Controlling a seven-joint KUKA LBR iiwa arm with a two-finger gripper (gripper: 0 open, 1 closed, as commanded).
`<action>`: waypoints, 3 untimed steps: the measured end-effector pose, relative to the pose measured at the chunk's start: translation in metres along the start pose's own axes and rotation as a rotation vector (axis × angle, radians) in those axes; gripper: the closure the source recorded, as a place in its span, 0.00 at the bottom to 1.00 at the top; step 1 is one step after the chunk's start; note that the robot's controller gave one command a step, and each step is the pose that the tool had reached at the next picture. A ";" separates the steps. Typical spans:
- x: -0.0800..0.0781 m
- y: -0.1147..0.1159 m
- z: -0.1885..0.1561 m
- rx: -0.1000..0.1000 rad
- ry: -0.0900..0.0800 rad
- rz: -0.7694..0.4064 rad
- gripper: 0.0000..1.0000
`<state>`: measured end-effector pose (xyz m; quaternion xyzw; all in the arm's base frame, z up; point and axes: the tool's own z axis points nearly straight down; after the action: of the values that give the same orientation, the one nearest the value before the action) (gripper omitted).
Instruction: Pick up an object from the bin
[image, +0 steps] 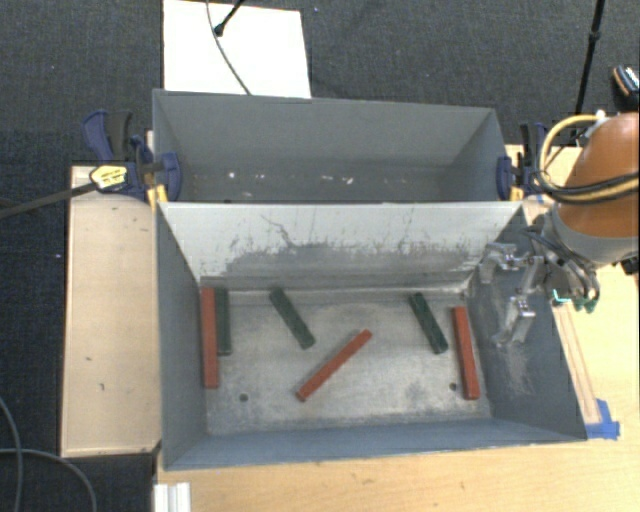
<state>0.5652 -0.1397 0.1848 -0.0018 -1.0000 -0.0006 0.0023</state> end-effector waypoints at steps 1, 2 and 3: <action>0.007 0.038 0.117 0.000 -0.004 -0.214 0.00; -0.019 0.085 0.114 0.000 -0.012 -0.082 0.00; -0.019 0.158 0.114 -0.003 -0.008 0.122 0.00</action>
Offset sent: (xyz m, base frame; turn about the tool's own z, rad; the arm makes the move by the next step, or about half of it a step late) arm -0.0071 0.0367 -0.1148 -0.2145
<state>0.5838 0.0179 0.0706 -0.0625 -0.9980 -0.0019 -0.0016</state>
